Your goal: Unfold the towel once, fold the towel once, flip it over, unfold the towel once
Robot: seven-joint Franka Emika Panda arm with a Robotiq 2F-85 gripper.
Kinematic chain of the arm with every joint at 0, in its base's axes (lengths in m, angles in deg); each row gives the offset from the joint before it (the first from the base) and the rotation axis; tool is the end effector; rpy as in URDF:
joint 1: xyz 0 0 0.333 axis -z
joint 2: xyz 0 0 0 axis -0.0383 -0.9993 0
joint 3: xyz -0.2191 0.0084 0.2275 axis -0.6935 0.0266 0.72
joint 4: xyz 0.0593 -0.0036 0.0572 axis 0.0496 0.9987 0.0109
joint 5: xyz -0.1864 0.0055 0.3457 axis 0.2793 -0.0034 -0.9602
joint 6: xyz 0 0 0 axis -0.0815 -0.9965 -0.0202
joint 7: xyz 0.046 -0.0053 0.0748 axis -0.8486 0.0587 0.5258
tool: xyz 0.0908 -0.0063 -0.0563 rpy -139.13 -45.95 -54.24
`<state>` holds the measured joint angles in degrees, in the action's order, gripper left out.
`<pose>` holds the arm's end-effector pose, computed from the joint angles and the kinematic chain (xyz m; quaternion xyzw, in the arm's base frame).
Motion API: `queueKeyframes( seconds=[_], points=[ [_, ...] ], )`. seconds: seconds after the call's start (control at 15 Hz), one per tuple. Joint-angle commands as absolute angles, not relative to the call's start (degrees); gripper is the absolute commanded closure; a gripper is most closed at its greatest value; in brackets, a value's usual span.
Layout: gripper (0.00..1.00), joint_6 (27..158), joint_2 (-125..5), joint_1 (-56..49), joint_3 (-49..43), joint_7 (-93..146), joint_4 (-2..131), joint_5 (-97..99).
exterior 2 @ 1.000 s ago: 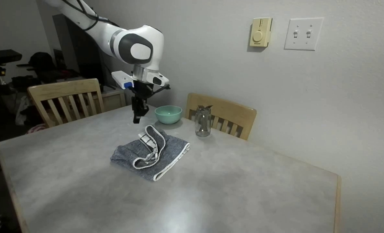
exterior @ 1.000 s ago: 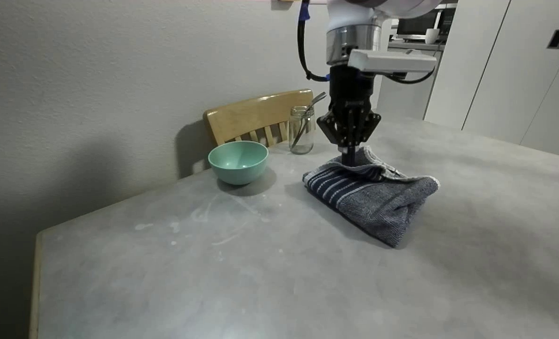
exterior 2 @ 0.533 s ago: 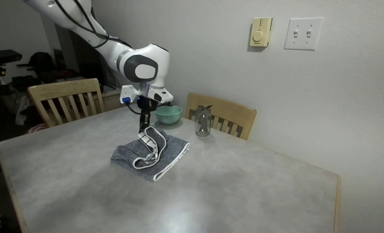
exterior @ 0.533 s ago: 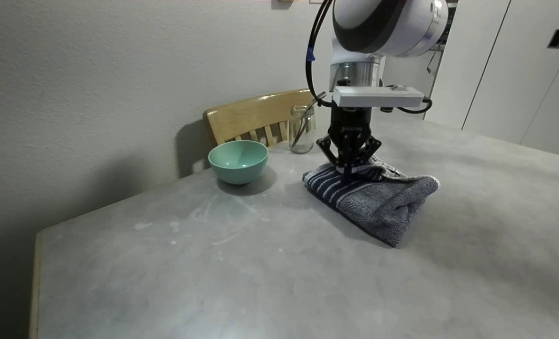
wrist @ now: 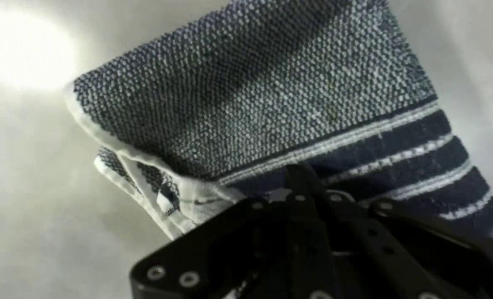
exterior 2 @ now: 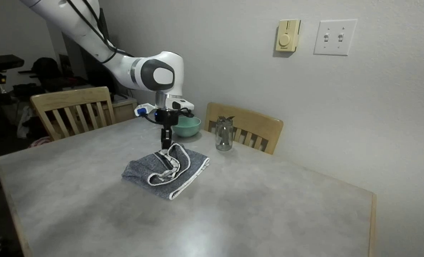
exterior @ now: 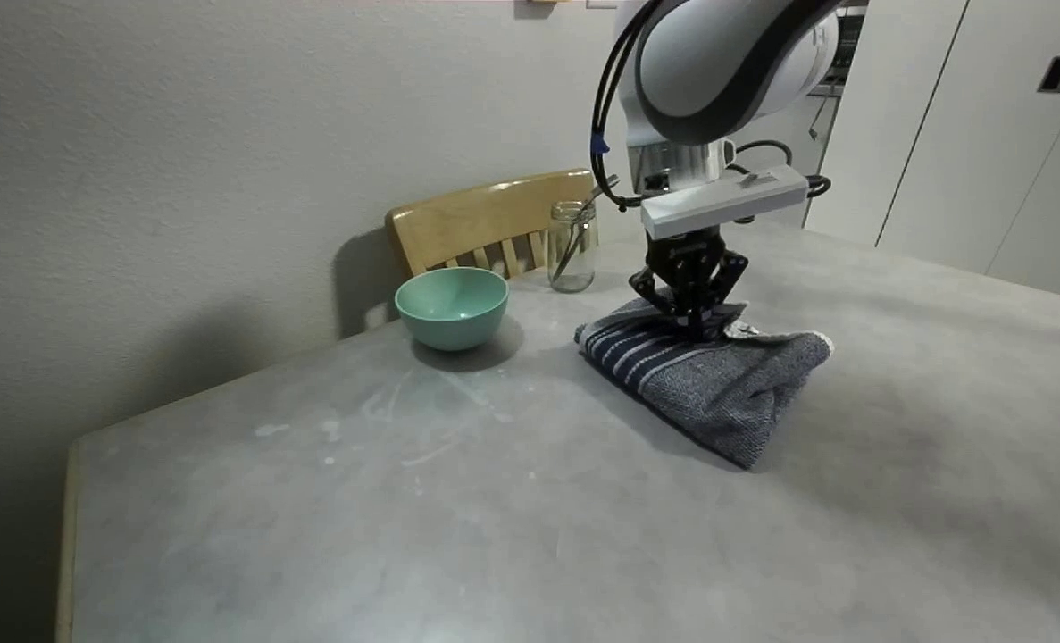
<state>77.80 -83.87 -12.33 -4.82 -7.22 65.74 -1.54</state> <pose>0.6602 0.0572 0.1958 0.9526 -0.2791 -0.0951 0.0754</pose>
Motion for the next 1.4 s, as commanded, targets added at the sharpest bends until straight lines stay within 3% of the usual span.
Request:
queueKeyframes(
  seconds=[0.0, 0.8, 1.33],
  points=[
    [1.00, 70.7, -87.4, -16.5, -7.7, -11.9, 59.7, 7.3],
    [1.00, 73.6, -98.0, -19.1, -10.2, -19.7, 51.2, 21.9],
    [1.00, 72.8, -92.6, -20.0, -9.3, -18.6, 52.8, 21.0]
  ],
)
